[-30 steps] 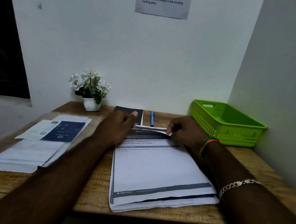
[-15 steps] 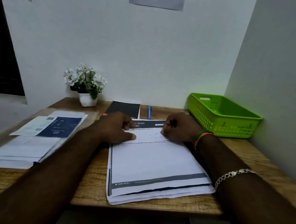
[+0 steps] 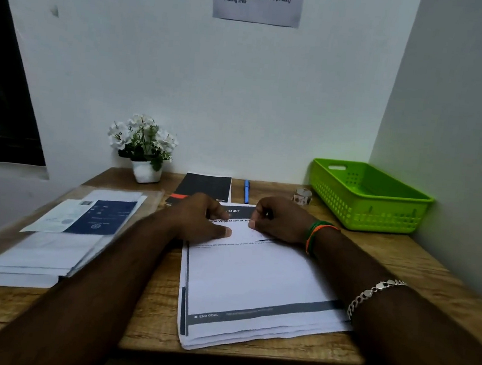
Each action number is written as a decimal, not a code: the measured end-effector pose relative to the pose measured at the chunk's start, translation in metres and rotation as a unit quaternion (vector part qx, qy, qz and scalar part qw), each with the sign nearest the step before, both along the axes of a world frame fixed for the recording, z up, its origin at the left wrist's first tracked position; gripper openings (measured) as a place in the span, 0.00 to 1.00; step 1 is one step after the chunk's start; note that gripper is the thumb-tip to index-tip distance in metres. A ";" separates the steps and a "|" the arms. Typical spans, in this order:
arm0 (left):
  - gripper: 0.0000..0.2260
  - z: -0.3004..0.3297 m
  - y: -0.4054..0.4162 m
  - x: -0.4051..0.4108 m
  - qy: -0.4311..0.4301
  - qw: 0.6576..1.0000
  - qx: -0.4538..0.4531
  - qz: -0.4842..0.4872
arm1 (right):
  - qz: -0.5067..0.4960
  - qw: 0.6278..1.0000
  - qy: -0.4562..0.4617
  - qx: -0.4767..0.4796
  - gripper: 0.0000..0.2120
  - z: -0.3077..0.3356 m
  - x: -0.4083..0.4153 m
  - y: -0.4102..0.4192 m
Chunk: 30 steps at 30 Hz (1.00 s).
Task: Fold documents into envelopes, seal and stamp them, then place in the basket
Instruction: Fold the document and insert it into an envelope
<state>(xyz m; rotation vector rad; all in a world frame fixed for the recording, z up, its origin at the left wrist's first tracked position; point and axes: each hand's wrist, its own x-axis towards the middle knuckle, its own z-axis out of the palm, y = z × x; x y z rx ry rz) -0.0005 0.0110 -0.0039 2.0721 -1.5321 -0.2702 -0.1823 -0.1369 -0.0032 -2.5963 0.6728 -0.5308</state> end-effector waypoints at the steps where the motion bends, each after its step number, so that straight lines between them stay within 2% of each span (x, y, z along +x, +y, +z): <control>1: 0.15 0.000 0.000 -0.001 -0.005 1.000 0.001 -0.002 | 0.003 1.000 -0.005 0.007 0.06 0.000 0.000 0.000; 7: 0.09 0.006 -0.001 -0.001 0.000 0.999 0.024 -0.031 | 0.016 1.000 -0.020 0.014 0.05 0.000 -0.003 0.002; 12: 0.03 0.009 -0.004 -0.003 0.015 0.996 -0.079 -0.043 | 0.046 0.992 -0.114 0.007 0.05 0.006 -0.001 0.008; 17: 0.04 0.006 -0.011 0.005 0.041 0.986 -0.164 -0.007 | 0.059 0.984 -0.161 0.039 0.07 0.011 0.001 0.005; 24: 0.10 0.007 -0.006 0.018 0.055 0.985 -0.161 -0.024 | 0.031 0.971 -0.201 0.122 0.06 0.009 -0.013 -0.013; 30: 0.13 0.005 0.000 0.029 0.065 0.985 -0.154 -0.033 | 0.003 0.973 -0.167 0.158 0.09 0.008 -0.027 -0.023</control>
